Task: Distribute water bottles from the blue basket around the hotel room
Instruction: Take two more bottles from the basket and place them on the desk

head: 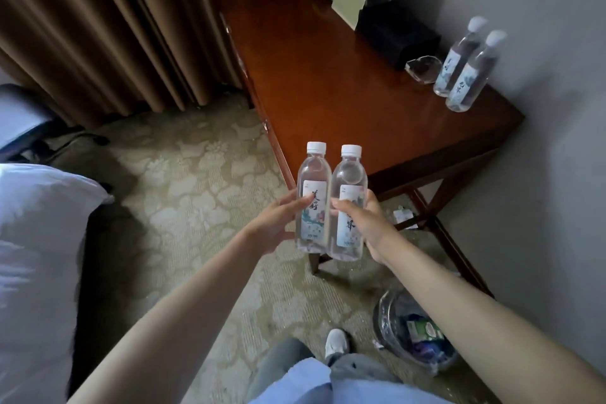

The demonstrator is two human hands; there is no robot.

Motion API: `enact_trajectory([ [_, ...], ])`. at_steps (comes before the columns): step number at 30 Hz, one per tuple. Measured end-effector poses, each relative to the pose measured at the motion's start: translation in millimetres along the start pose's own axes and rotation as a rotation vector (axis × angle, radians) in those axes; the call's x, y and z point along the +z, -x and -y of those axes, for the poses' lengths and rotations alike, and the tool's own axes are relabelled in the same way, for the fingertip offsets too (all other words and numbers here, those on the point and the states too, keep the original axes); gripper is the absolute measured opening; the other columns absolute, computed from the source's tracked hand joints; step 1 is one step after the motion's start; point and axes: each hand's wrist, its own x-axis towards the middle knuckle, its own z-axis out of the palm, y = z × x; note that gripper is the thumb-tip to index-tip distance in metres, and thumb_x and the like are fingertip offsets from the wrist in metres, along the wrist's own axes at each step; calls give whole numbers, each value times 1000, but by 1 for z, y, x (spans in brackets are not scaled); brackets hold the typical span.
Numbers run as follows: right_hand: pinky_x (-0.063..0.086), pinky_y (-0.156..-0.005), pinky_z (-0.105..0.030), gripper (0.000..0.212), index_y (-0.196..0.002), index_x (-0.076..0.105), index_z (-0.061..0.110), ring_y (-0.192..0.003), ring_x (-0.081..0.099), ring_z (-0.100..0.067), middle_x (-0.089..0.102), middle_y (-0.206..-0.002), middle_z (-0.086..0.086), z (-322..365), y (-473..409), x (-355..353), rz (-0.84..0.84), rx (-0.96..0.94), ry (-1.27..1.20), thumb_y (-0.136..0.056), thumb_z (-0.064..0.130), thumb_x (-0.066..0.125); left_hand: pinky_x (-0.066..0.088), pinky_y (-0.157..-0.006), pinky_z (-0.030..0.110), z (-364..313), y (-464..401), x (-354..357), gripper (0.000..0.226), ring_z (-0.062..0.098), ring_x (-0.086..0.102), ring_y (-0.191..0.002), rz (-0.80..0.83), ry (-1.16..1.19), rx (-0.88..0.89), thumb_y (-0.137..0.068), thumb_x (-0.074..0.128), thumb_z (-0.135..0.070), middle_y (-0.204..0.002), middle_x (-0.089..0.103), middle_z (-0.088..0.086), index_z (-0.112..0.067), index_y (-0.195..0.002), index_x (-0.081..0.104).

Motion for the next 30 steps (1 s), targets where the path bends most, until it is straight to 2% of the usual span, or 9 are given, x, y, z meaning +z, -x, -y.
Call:
enact_trajectory([
  [3,52,-74,-34,42,-118,44,23,-102,64,-21,62,-112,-5,20,-25,-4,-20,-13,-18,-84,25,67,49,-94,50,-22,-29,-5,36,22,64,-106,23,-24,7,-94,53,-32,-111,67,4,-21,-128,55],
  [6,52,-80,-38,41,-117,44,25,-103,63,-21,63,-113,-4,35,-53,-7,-62,-1,-37,-83,26,67,53,-86,44,-45,-62,-13,37,23,65,-104,52,-57,-14,-94,52,-33,-110,68,4,-19,-128,55],
  [10,52,-77,-35,42,-119,45,23,-100,62,-18,63,-111,-4,48,-92,-10,-167,18,-85,-84,27,67,47,-97,54,-71,-118,-24,34,28,63,-110,117,-98,-68,-92,56,-34,-118,66,9,-21,-123,59],
  [15,48,-70,-29,34,-117,48,26,-96,61,-11,64,-107,1,67,-137,-10,-316,6,-131,-87,23,63,44,-101,56,-106,-187,-36,33,26,62,-112,266,-198,-100,-88,59,-39,-118,67,6,-25,-118,61],
  [17,49,-73,-30,37,-120,48,26,-97,62,-13,64,-108,1,76,-150,-8,-373,13,-158,-86,23,63,43,-101,57,-119,-210,-41,37,27,61,-113,325,-223,-105,-89,59,-41,-118,66,5,-25,-121,59],
  [20,51,-86,-38,45,-123,47,26,-103,62,-17,64,-113,0,84,-165,-12,-467,40,-197,-83,26,67,43,-100,58,-135,-239,-38,39,26,61,-114,412,-277,-116,-88,59,-43,-119,66,4,-26,-124,59],
  [25,54,-81,-35,27,-105,55,31,-92,66,-14,69,-101,1,97,-172,-29,-631,11,-289,-84,18,65,44,-98,56,-158,-278,-6,35,24,62,-111,537,-338,-155,-89,59,-39,-118,68,4,-27,-122,60],
  [28,52,-91,-45,42,-113,52,31,-100,65,-19,68,-108,1,99,-173,-45,-713,38,-331,-76,31,72,45,-97,53,-161,-295,17,37,24,62,-110,605,-367,-182,-87,59,-41,-116,68,2,-29,-122,60],
  [30,51,-93,-49,45,-113,54,32,-102,66,-21,68,-110,1,100,-175,-58,-751,54,-345,-72,35,73,49,-90,47,-164,-303,32,34,22,62,-108,635,-381,-183,-86,59,-41,-113,69,0,-30,-119,60],
])
